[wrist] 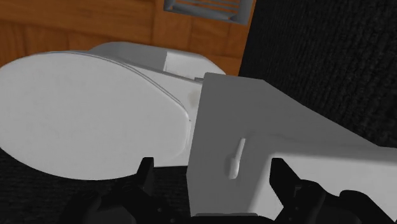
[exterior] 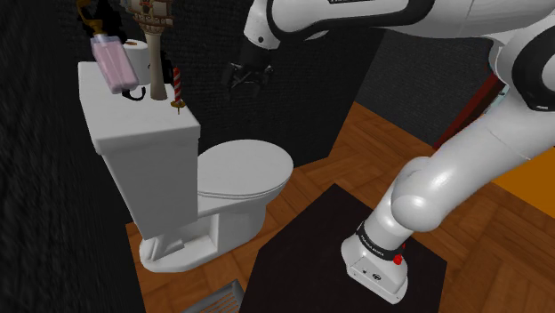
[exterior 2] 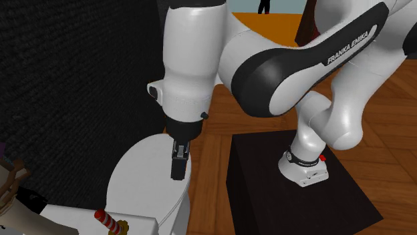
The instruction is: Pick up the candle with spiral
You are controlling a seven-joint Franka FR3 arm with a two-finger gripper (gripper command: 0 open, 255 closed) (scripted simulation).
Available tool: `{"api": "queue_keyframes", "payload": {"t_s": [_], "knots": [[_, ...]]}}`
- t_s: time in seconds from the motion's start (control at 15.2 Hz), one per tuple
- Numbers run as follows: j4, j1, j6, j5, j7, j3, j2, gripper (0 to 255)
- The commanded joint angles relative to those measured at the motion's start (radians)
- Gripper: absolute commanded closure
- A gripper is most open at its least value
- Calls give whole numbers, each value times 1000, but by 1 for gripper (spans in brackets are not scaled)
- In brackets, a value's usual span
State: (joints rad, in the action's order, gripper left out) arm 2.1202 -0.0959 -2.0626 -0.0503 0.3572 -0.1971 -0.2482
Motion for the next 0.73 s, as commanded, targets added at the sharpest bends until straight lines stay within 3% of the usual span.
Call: {"api": "queue_keyframes", "payload": {"t_s": [0.0, 0.66], "knots": [[-52, -5, -35, 18, 40, -24, 70, 0], [-382, -64, -108, 174, 230, -93, 407, 0]]}}
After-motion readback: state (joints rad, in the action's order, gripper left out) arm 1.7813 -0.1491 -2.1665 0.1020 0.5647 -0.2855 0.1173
